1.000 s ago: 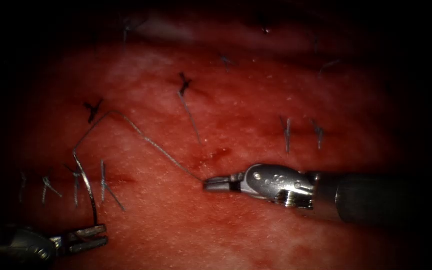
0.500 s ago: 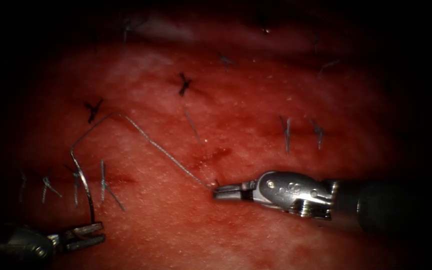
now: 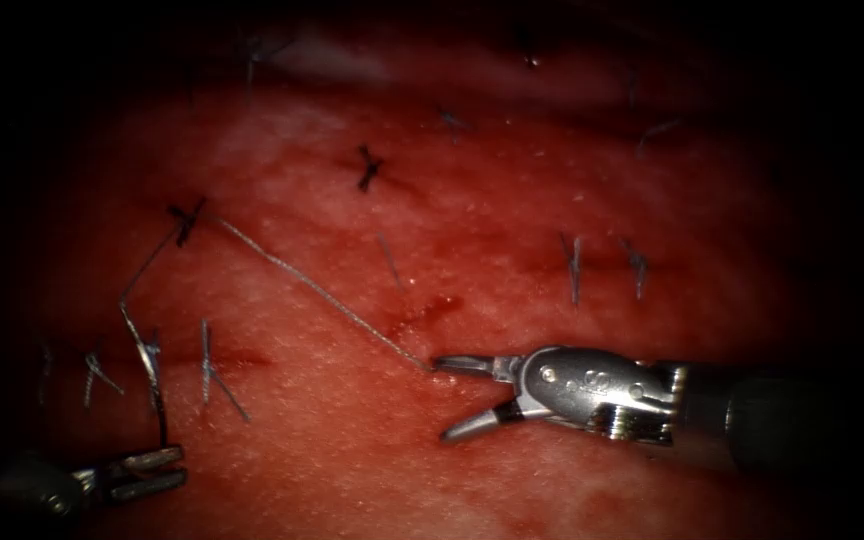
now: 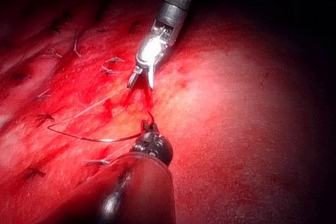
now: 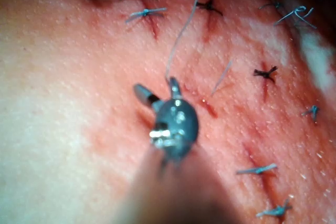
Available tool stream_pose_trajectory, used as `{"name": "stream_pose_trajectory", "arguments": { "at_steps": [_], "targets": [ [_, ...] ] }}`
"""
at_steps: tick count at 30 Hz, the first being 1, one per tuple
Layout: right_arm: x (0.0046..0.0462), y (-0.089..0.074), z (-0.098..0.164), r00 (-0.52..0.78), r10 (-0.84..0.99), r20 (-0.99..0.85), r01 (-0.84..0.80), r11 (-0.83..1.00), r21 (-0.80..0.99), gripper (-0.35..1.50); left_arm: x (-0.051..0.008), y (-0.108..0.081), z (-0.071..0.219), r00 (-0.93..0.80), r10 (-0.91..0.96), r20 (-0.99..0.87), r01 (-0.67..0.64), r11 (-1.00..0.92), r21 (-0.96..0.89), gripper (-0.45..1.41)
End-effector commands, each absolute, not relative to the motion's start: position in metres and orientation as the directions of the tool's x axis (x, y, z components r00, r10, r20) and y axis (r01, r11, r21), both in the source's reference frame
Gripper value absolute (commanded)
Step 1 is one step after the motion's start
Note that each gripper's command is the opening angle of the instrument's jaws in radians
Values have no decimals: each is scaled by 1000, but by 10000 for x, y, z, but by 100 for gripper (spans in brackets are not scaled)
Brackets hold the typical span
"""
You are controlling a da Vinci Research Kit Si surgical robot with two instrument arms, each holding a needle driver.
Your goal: Wound Closure
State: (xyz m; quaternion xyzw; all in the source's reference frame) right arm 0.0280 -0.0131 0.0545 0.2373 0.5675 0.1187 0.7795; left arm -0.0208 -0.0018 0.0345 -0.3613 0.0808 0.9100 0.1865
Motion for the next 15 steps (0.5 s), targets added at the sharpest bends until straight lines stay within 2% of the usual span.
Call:
{"name": "stream_pose_trajectory", "arguments": {
  "at_steps": [1,2,10,15],
  "targets": [
    [272,-116,552,283,474,-834,66,858,510,89,-208,-29,353,-668,281,-689,-397,-918,11,-45],
    [266,-106,555,237,496,-835,45,853,519,79,-205,-39,356,-671,279,-686,-396,-918,14,-45],
    [271,-73,579,208,623,-755,-72,779,623,69,-208,-68,372,-682,278,-677,-387,-922,10,-45],
    [291,-55,603,197,684,-702,-141,728,671,58,-214,-75,374,-679,275,-680,-384,-923,10,-45]
  ]
}}
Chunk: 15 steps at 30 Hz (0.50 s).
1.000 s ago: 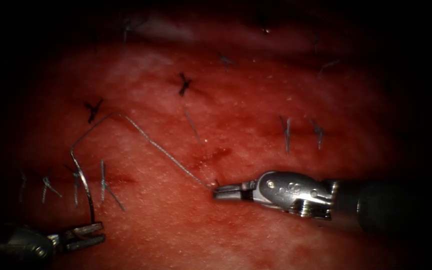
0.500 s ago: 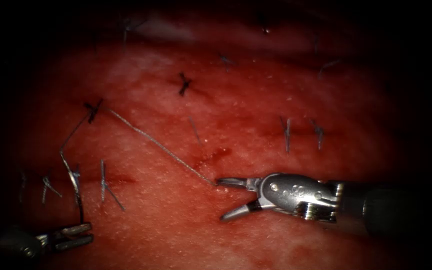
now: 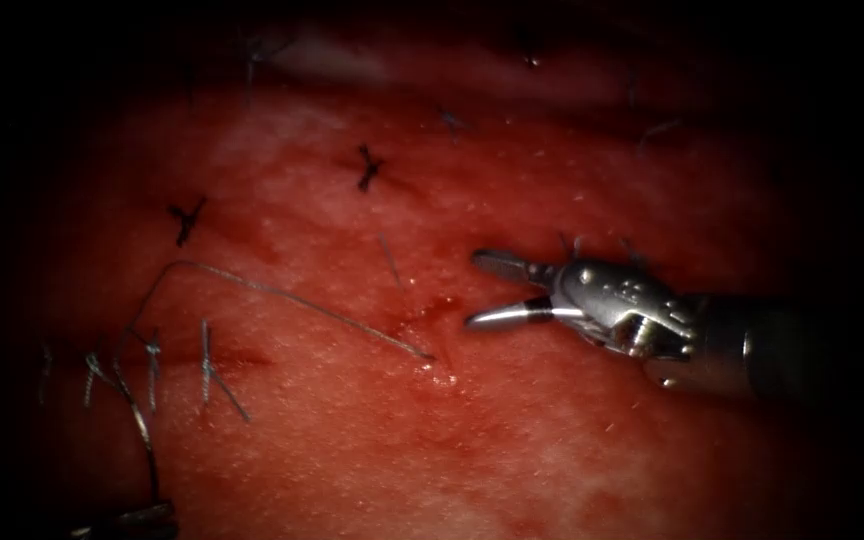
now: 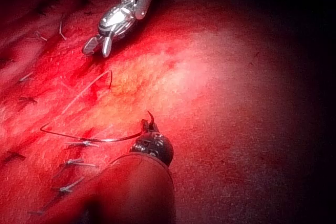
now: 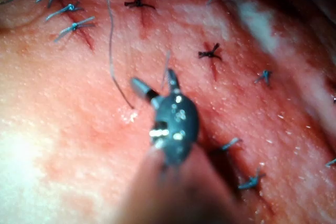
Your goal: Wound Closure
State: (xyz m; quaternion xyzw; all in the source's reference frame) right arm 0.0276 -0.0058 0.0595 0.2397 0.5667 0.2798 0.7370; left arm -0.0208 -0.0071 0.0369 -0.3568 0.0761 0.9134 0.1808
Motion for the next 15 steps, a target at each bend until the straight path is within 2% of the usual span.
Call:
{"name": "stream_pose_trajectory", "arguments": {
  "at_steps": [1,6,10,15],
  "targets": [
    [291,-55,603,197,684,-702,-141,728,671,58,-214,-75,374,-679,275,-680,-384,-923,10,-45],
    [328,-59,629,179,721,-670,-196,693,694,56,-225,-83,377,-677,271,-684,-373,-928,1,-45],
    [355,-64,650,178,735,-654,-248,677,693,39,-231,-83,378,-673,270,-688,-369,-930,-5,-45],
    [357,-63,660,182,738,-650,-297,671,679,39,-230,-84,377,-673,270,-688,-369,-929,-4,-45]
  ]
}}
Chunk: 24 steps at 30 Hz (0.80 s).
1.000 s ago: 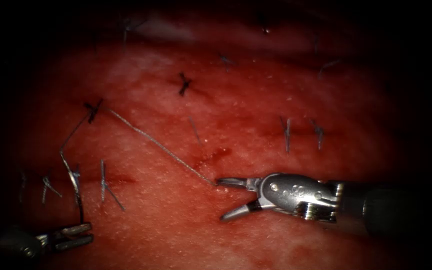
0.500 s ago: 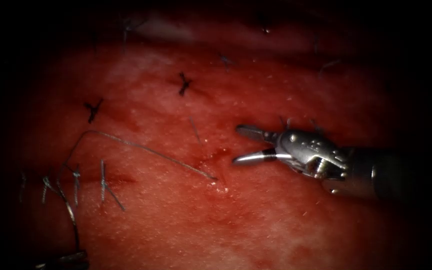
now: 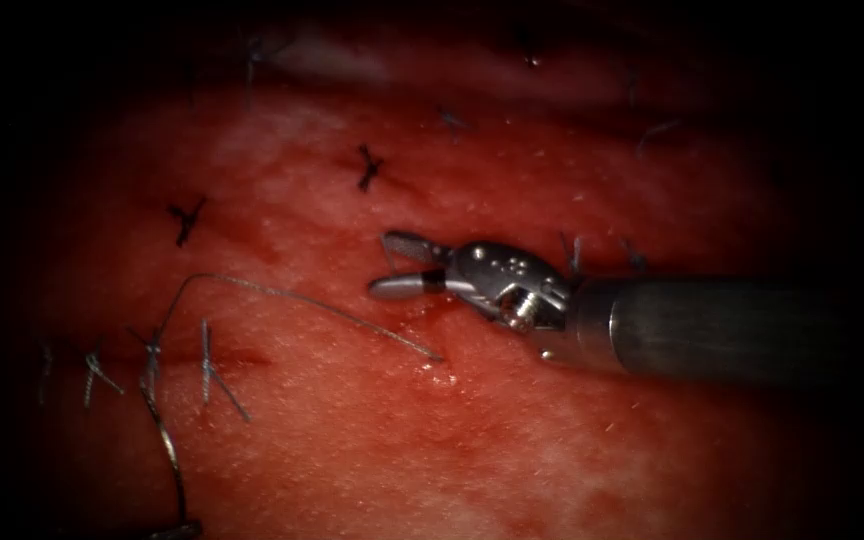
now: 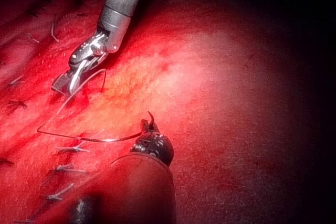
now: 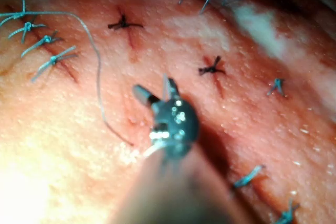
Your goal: Wound Closure
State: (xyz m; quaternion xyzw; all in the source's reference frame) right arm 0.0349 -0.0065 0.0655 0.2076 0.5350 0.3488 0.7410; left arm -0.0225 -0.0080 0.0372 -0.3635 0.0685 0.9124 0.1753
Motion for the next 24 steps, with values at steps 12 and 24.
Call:
{"name": "stream_pose_trajectory", "arguments": {
  "at_steps": [12,24],
  "targets": [
    [360,-58,664,179,744,-643,-323,662,676,19,-232,-86,376,-675,270,-687,-365,-931,-7,-45],
    [367,-60,674,187,740,-647,-327,668,669,21,-229,-89,377,-678,268,-685,-362,-932,-6,-45]
  ]
}}
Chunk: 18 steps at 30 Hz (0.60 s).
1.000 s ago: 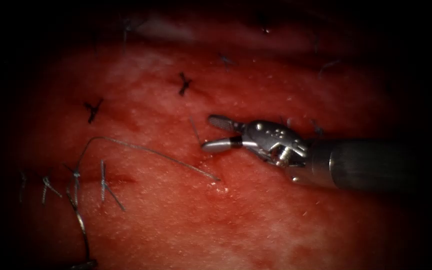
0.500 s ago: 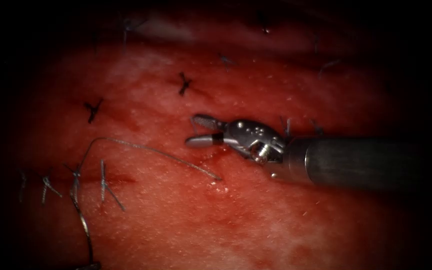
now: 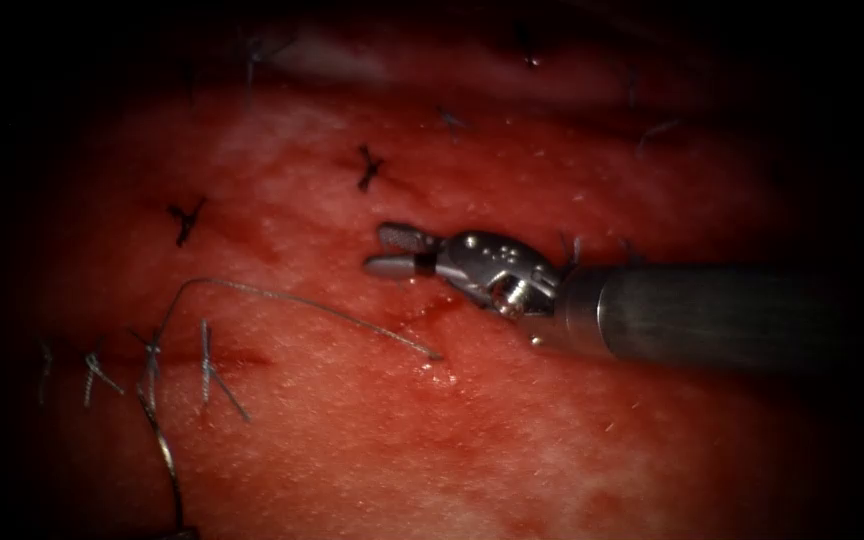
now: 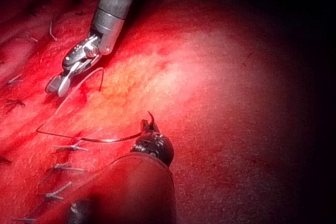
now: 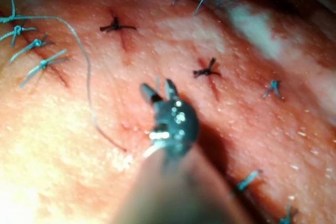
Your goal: Wound Closure
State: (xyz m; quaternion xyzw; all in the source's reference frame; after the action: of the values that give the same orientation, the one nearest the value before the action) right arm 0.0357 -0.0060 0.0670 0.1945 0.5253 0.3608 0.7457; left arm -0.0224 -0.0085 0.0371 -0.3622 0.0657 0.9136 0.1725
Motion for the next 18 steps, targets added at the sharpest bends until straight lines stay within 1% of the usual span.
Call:
{"name": "stream_pose_trajectory", "arguments": {
  "at_steps": [1,2,6,7,12,15,18],
  "targets": [
    [368,-61,674,186,743,-643,-326,664,673,17,-229,-89,377,-678,268,-685,-362,-932,-6,-45],
    [369,-65,674,182,757,-627,-330,648,687,-35,-229,-90,377,-678,268,-685,-362,-932,-5,-45],
    [367,-69,672,176,760,-626,-328,644,691,-35,-228,-91,377,-680,266,-683,-360,-933,-5,-45],
    [361,-70,670,135,759,-636,-316,642,699,-35,-227,-91,377,-678,272,-684,-364,-932,-10,-45],
    [338,-61,661,45,758,-651,-298,632,715,-35,-226,-92,378,-678,271,-683,-364,-931,-8,-45],
    [330,-53,650,10,748,-664,-286,638,715,-35,-226,-92,378,-679,271,-683,-364,-931,-8,-45],
    [331,-53,643,9,744,-668,-285,642,711,-35,-226,-92,378,-679,272,-682,-365,-931,-8,-45]
  ]
}}
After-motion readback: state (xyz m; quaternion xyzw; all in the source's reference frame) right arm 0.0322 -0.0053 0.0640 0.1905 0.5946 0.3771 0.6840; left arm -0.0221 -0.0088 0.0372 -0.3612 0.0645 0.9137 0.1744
